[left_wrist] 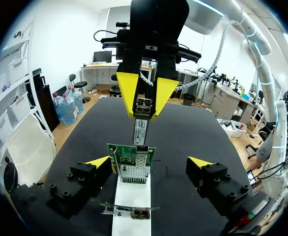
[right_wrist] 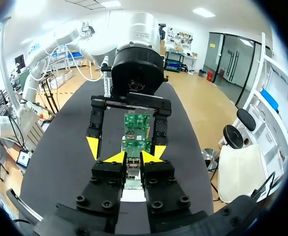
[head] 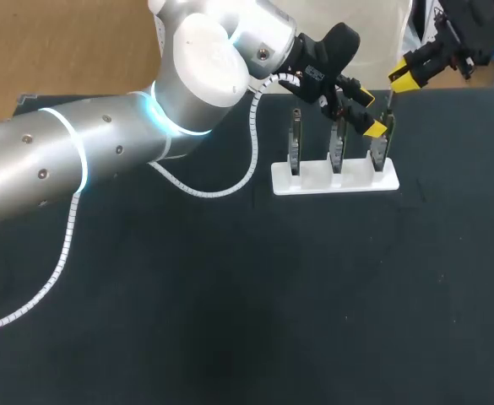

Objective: Pick up the optical module with the left hand, and insert it into the network port with the right hand.

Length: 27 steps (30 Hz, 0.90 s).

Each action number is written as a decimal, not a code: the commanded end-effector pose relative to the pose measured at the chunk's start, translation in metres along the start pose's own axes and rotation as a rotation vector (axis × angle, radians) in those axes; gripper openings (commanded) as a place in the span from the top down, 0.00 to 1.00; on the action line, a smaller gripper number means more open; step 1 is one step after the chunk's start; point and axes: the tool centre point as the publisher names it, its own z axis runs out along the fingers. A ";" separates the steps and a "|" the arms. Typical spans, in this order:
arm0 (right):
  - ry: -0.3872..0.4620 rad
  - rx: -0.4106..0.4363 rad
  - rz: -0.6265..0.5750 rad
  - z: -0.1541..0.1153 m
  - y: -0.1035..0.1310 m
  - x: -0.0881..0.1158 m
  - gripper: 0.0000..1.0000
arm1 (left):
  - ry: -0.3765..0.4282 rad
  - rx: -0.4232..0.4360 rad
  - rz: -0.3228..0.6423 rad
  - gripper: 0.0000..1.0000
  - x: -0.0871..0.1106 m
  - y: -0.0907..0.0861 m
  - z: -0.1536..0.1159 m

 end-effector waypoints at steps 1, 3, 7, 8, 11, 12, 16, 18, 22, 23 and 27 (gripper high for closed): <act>-0.004 -0.007 0.001 0.000 -0.001 0.001 1.00 | 0.006 0.004 -0.002 0.00 -0.002 0.002 0.000; -0.004 -0.010 0.002 0.000 0.000 0.000 1.00 | 0.006 0.004 -0.002 0.00 -0.002 0.002 0.000; -0.002 -0.015 0.006 0.001 0.000 0.001 1.00 | 0.006 0.004 -0.002 0.00 -0.002 0.002 0.000; -0.002 -0.015 0.007 0.001 0.000 0.001 1.00 | 0.006 0.004 -0.002 0.00 -0.002 0.002 0.000; -0.003 -0.016 0.010 0.002 -0.001 0.001 1.00 | 0.006 0.004 -0.002 0.00 -0.002 0.002 0.000; -0.002 -0.017 0.010 0.002 -0.001 0.001 1.00 | 0.006 0.004 -0.002 0.00 -0.002 0.002 0.000; 0.000 -0.022 0.012 0.003 -0.003 0.002 1.00 | 0.006 0.004 -0.002 0.00 -0.002 0.002 0.000; 0.001 -0.024 0.013 0.003 -0.003 0.002 1.00 | 0.006 0.004 -0.002 0.00 -0.002 0.002 0.000; 0.006 -0.028 0.014 0.003 -0.003 0.002 1.00 | 0.006 0.004 -0.002 0.00 -0.002 0.002 0.000; 0.007 -0.029 0.015 0.003 -0.003 0.003 1.00 | 0.006 0.004 -0.002 0.00 -0.002 0.002 0.000; 0.010 -0.030 0.020 0.004 -0.002 0.004 1.00 | 0.006 0.004 -0.002 0.00 -0.002 0.002 0.000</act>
